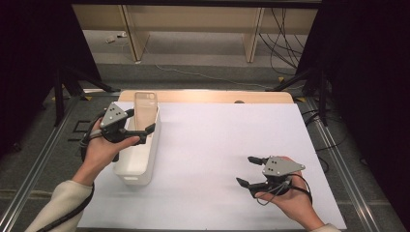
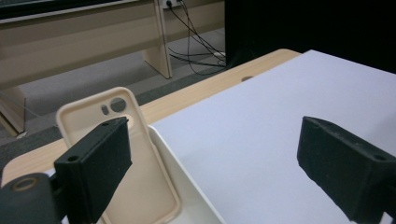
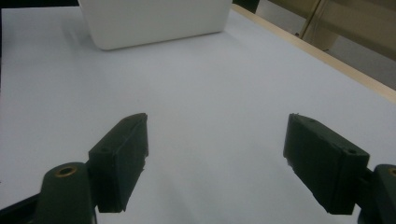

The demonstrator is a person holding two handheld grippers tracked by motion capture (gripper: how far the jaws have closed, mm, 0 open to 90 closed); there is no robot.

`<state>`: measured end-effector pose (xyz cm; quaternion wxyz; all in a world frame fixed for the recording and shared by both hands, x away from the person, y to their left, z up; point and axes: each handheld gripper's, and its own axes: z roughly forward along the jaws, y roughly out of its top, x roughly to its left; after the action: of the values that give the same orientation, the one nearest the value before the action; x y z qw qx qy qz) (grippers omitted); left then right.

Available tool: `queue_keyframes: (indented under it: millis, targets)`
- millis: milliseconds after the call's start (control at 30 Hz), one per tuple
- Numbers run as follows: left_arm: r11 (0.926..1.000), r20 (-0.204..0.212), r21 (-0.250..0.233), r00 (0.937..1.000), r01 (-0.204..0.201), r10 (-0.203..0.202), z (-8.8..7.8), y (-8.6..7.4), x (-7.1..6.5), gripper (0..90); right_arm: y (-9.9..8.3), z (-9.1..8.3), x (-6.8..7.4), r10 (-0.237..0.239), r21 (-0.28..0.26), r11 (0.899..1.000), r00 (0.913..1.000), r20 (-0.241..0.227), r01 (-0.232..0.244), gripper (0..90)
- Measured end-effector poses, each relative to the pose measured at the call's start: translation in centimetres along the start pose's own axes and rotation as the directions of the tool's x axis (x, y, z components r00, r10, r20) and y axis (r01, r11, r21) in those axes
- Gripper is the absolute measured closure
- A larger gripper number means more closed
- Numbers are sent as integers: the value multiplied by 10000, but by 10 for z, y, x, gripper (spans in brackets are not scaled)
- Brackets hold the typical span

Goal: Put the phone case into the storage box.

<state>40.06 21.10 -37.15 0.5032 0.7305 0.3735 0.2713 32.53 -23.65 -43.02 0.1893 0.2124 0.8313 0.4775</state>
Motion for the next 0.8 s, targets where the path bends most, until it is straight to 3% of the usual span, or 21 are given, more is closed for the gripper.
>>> queue_keyframes:
  millis: [500,800]
  targets:
    - [9984,921,-163,9942,-537,550,-12,-21,-41,70,0,-1,0,-3,1,10000,10000,0,3,234]
    - [9973,1131,-232,9910,-696,718,-17,-32,-53,68,0,0,0,-7,-10,10000,10000,-12,7,234]
